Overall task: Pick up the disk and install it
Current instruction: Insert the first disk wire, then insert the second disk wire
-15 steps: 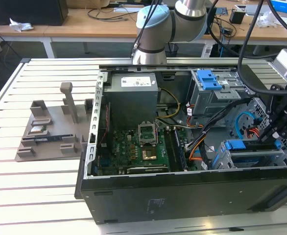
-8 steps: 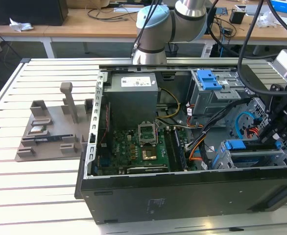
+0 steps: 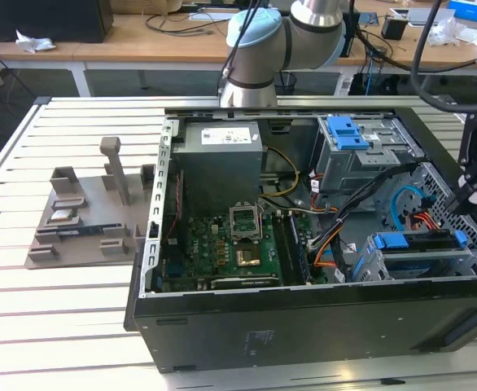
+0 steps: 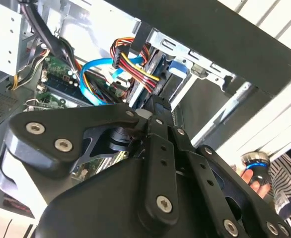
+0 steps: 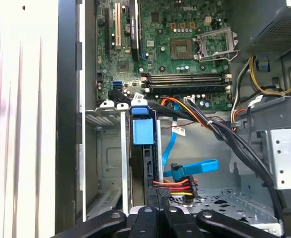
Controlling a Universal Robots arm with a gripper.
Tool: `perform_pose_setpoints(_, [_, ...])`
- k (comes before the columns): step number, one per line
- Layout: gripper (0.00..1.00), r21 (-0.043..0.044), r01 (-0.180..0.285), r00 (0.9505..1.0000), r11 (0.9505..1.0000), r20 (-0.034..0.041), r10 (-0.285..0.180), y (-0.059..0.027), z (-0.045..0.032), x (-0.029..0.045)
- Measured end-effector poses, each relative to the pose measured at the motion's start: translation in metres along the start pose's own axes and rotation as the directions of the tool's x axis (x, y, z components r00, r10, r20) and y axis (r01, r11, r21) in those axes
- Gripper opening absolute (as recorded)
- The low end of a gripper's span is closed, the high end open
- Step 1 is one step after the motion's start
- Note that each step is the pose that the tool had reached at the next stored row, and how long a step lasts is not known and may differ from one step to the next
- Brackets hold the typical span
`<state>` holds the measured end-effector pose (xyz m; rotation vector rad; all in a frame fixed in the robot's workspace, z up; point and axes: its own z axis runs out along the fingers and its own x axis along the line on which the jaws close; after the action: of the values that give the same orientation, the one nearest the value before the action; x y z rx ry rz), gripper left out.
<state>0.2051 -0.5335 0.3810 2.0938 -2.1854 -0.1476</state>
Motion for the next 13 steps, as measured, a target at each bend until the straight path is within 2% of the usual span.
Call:
perform_pose_setpoints(2, [0.11,0.0000,0.000,1.0000,1.0000,0.0000,0.000,0.0007,-0.0049,0.0001])
perform_pose_setpoints(11, [0.11,-0.0001,0.000,1.0000,1.0000,0.0001,0.000,0.0009,-0.0058,0.0001])
perform_pose_setpoints(12, [0.24,0.0000,0.000,1.0000,1.0000,0.0001,0.000,0.0008,-0.0058,0.0001])
perform_pose_setpoints(13, [0.29,0.0000,0.000,1.0000,1.0000,0.0001,0.000,0.0008,-0.0059,0.0001])
